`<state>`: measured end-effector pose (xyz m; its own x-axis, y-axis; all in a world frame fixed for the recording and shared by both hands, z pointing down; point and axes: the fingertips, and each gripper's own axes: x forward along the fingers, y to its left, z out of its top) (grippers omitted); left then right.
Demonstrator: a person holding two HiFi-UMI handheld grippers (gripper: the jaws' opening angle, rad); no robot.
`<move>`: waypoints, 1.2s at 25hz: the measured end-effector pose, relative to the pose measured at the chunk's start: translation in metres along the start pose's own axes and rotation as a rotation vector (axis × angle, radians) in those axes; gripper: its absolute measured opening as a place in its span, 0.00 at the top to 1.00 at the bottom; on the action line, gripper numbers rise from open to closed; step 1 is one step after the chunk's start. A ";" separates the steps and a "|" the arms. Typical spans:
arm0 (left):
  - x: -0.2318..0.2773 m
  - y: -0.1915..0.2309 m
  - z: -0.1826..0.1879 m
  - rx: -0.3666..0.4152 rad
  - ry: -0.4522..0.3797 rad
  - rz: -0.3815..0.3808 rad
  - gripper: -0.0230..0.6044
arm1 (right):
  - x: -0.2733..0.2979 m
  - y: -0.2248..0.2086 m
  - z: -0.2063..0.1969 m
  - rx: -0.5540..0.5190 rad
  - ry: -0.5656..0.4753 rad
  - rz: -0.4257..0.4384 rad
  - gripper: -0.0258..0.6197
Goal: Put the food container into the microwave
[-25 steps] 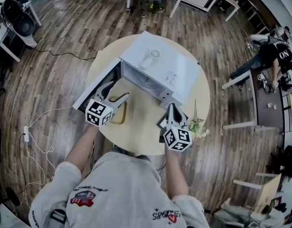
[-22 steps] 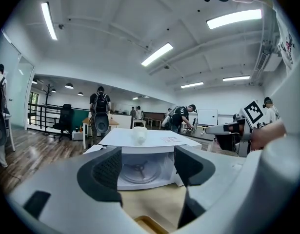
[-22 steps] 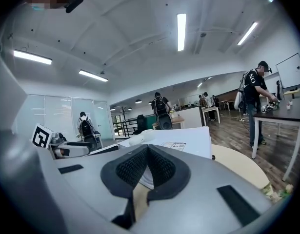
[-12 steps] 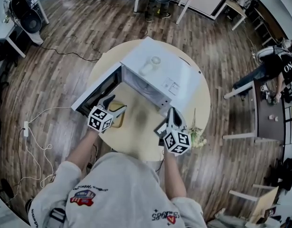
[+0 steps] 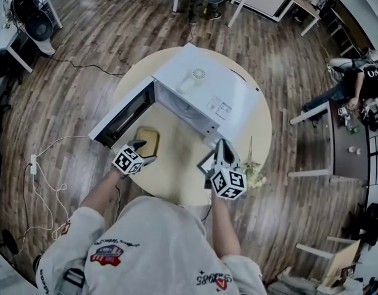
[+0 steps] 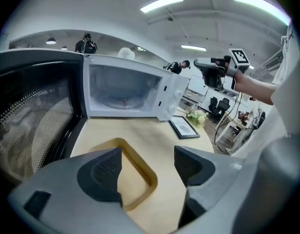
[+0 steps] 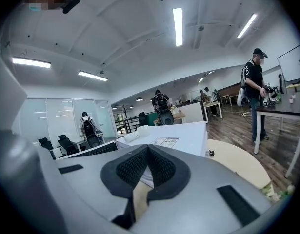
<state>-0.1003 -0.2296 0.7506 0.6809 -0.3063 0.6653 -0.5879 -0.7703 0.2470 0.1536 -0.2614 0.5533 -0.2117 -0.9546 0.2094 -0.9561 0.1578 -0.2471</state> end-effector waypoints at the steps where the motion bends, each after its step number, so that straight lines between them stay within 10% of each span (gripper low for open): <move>1: 0.003 -0.001 -0.007 0.008 0.020 -0.005 0.43 | -0.001 -0.002 -0.001 0.001 0.003 -0.003 0.95; 30: 0.047 0.002 -0.098 0.382 0.454 0.002 0.47 | -0.018 -0.018 -0.009 0.020 0.018 -0.054 0.95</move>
<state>-0.1122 -0.1906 0.8516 0.3752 -0.1034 0.9212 -0.3328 -0.9425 0.0298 0.1729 -0.2447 0.5623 -0.1640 -0.9569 0.2397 -0.9620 0.1013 -0.2536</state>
